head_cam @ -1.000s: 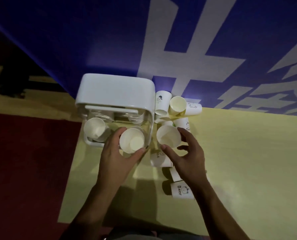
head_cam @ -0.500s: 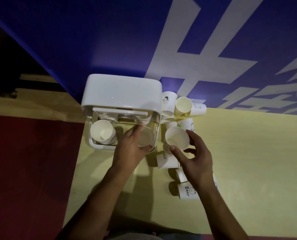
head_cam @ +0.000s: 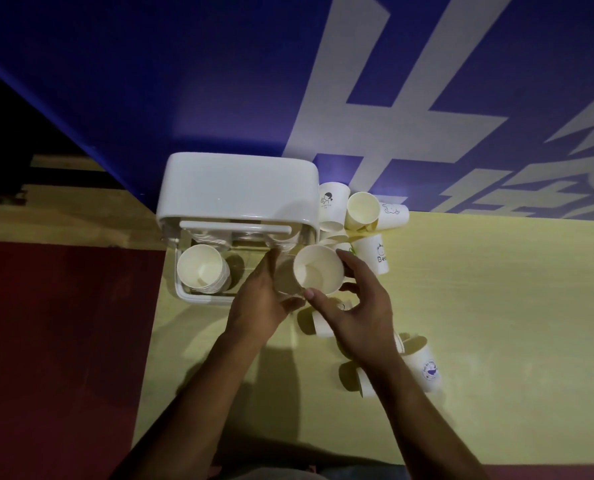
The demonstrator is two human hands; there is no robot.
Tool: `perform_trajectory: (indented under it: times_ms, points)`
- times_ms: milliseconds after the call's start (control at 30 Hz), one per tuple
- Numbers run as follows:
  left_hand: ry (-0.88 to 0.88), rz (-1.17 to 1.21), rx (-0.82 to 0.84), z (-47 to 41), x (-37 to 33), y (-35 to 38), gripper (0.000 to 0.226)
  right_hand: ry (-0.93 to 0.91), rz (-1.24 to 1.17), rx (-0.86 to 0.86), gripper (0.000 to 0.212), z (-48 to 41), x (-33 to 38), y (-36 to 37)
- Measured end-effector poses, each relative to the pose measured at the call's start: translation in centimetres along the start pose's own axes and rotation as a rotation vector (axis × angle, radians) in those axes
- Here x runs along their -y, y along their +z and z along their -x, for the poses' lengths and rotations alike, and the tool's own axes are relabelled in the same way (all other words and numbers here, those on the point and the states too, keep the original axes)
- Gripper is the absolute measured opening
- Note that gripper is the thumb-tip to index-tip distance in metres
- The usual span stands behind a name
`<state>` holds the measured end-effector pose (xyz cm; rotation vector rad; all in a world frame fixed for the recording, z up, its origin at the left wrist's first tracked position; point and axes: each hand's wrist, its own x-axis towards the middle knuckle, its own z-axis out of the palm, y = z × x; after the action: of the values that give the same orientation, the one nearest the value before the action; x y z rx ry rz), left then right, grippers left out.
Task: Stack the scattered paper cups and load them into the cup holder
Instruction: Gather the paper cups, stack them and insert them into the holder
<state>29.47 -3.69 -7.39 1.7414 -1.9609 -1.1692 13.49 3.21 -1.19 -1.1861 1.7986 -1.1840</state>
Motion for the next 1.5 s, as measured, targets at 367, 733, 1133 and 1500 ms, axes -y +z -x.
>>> perform_trajectory:
  times_ms: [367,733,1133,1500]
  points:
    - [-0.218,0.397,-0.088,1.8,1.1,-1.5,0.039,-0.036,0.164,0.091,0.071,-0.7,-4.2,4.5]
    - [-0.130,0.278,-0.174,1.7,2.2,0.1,0.036,-0.080,0.323,0.390,0.068,-3.1,-7.1,4.8]
    - [-0.161,0.271,-0.299,2.7,1.7,0.4,0.029,-0.042,0.324,0.493,0.069,-3.8,-7.2,4.7]
    - [0.232,-0.049,-0.077,2.1,-6.4,5.7,0.056,0.240,0.155,-0.120,0.017,1.0,-7.2,-4.5]
